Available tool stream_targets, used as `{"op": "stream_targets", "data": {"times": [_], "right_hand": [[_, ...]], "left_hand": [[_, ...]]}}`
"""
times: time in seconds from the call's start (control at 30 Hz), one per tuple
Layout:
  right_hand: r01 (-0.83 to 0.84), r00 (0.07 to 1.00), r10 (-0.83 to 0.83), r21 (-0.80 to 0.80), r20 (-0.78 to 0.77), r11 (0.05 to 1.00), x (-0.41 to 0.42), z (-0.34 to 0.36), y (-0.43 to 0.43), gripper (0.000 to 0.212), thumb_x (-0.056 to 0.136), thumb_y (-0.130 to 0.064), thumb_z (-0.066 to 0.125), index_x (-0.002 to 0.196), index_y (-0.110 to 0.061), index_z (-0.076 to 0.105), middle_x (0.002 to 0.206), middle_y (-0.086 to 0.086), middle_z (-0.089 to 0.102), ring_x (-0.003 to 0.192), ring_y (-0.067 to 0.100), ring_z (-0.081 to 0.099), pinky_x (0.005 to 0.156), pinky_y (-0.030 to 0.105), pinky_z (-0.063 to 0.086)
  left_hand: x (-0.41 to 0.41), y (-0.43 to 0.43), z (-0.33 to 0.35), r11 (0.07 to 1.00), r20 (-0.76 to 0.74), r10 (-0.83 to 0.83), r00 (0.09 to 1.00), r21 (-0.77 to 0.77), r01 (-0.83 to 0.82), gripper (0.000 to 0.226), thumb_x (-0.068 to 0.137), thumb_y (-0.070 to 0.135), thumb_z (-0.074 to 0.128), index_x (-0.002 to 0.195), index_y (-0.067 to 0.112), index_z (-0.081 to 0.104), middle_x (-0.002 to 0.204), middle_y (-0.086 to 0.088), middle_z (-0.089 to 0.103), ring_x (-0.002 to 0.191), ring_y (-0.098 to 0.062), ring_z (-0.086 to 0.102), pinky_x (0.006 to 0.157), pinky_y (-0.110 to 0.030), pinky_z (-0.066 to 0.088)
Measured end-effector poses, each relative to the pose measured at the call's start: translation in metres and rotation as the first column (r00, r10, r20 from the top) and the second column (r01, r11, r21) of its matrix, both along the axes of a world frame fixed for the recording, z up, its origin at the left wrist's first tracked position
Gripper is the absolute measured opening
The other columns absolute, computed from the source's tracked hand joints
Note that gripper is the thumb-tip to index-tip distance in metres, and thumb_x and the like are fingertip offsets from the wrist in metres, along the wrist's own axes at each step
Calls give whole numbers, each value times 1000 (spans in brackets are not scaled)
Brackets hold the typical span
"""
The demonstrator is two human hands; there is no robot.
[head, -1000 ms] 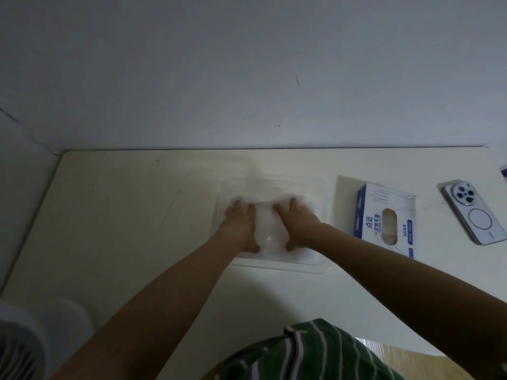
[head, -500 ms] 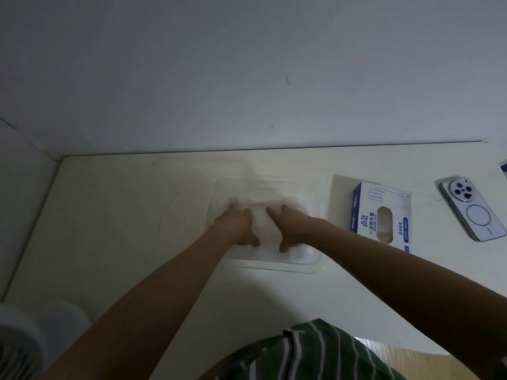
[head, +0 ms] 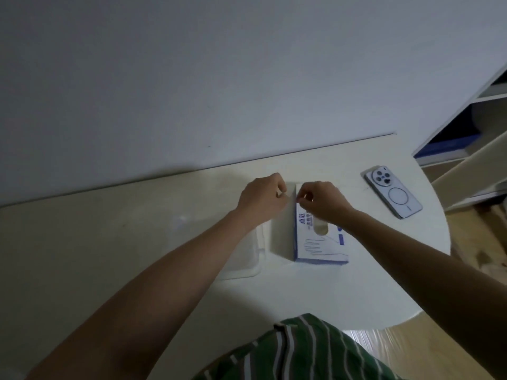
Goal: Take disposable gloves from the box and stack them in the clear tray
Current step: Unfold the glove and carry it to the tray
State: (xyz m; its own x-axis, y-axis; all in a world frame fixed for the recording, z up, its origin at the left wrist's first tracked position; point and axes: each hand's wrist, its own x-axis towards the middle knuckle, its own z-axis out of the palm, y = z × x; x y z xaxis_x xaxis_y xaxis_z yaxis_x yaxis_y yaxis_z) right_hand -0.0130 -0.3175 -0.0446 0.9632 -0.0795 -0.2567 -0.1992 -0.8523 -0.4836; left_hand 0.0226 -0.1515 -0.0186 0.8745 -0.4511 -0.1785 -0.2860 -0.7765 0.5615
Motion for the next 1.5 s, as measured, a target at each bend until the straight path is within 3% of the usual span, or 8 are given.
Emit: {"op": "stream_targets", "data": {"times": [0.13,0.53,0.77,0.93,1.17,1.3,1.4,1.5], "right_hand": [[-45,966,13,-120,-257,992,-26,-29,-30,8,85,-17,59,93,-16,60,83,0,63,75,19,62,65,29,53],[-171,977,101,-411,-188,895,-23,-53,-30,15,85,-21,65,96,-12,62,87,2,65,69,19,57,60,27,47],[-43,991,24,145,129,989,-26,-36,-66,10,88,-20,67,79,-18,61,94,-2,55,81,12,56,69,15,45],[132,967,-236,605,95,786,-19,-6,-73,17,93,-20,56,82,-10,64,88,-7,70,76,3,62,69,15,48],[257,945,-325,551,28,794,-15,3,-60,36,97,-29,54,66,-10,52,62,4,49,58,18,46,56,29,38],[298,941,-339,481,-2,824,-11,5,-43,42,97,-34,53,61,-14,47,59,3,46,54,17,42,54,27,35],[275,953,-302,444,-12,853,-5,10,-23,43,96,-37,53,63,-10,50,60,7,46,54,17,41,54,26,35],[258,964,-260,445,-58,858,0,13,-5,45,96,-41,52,67,-6,57,60,7,51,52,17,47,50,23,39]], "left_hand": [[-10,-43,-26,992,-118,-117,986,36,122,15,90,24,59,105,21,59,99,2,66,88,-19,61,73,-29,47],[-17,-65,-76,929,-284,-129,950,301,216,70,81,41,73,130,12,32,112,-8,61,98,-27,60,75,-35,45],[-19,-69,-75,918,-254,-125,959,337,209,73,77,39,76,129,11,34,115,-9,61,104,-30,61,83,-38,49],[-18,-68,-72,909,-290,-134,948,345,234,80,80,39,74,138,7,29,122,-12,59,109,-31,59,84,-37,47],[-14,-38,-33,926,-429,-253,867,-366,89,63,69,21,85,121,3,55,117,-17,60,105,-22,58,90,-43,50],[-17,-13,-13,846,-495,-129,859,-507,-165,95,67,35,85,144,22,30,134,-1,45,122,-15,48,105,-31,42],[-16,0,-1,759,-478,-107,872,-606,-239,77,67,45,75,133,18,47,118,-3,57,105,-13,60,93,-28,49],[-15,19,-3,805,-414,-75,907,-562,-190,56,75,21,81,124,15,55,111,-4,63,102,-19,62,91,-30,52]]}}
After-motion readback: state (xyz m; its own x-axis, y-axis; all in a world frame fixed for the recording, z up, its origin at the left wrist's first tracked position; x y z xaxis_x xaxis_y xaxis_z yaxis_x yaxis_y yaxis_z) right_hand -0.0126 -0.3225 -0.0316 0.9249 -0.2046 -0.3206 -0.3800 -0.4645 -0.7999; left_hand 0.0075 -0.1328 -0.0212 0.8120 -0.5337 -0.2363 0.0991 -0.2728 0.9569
